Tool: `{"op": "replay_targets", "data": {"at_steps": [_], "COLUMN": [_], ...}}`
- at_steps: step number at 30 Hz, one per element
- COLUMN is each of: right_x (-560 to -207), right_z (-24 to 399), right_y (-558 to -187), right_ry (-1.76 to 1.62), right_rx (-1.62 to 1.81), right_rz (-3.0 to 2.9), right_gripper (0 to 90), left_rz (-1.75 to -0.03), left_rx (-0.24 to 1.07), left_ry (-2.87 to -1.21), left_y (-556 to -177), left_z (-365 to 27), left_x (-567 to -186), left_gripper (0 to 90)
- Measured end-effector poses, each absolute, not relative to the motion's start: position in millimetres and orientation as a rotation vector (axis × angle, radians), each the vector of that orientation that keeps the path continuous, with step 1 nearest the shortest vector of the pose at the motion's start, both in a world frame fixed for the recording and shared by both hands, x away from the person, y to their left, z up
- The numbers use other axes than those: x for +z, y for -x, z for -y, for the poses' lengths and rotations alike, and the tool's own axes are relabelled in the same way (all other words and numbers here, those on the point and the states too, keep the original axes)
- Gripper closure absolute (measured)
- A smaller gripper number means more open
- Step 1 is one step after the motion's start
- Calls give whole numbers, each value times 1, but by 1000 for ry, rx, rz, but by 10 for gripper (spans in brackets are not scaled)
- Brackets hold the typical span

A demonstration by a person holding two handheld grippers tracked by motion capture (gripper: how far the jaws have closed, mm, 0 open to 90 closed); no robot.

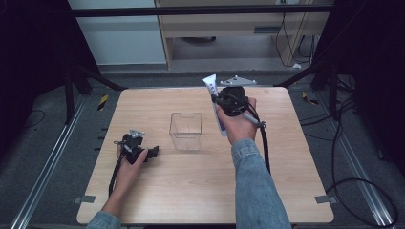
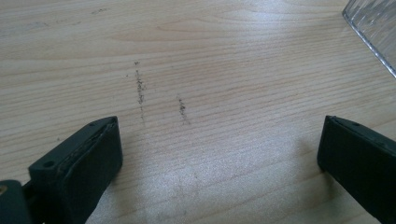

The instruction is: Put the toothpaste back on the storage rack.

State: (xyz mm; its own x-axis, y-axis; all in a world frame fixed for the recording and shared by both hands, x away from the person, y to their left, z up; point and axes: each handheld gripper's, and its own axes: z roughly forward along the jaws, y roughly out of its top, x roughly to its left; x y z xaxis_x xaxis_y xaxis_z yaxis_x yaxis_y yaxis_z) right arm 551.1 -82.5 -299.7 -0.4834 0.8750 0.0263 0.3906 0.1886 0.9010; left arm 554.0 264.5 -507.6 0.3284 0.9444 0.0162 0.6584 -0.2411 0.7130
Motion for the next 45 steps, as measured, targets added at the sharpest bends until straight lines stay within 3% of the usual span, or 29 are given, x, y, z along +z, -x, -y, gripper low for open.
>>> {"op": "replay_targets", "data": {"at_steps": [45], "right_x": [-279], "right_z": [24], "right_y": [-585], "right_ry": [-1091], "right_rx": [1365], "right_rz": [-1895], "right_gripper": [799], "left_rz": [-1400], "left_rx": [604], "left_ry": [-1993], "left_y": [-555], "left_z": [-265], "left_x": [-508], "left_gripper": [0]}}
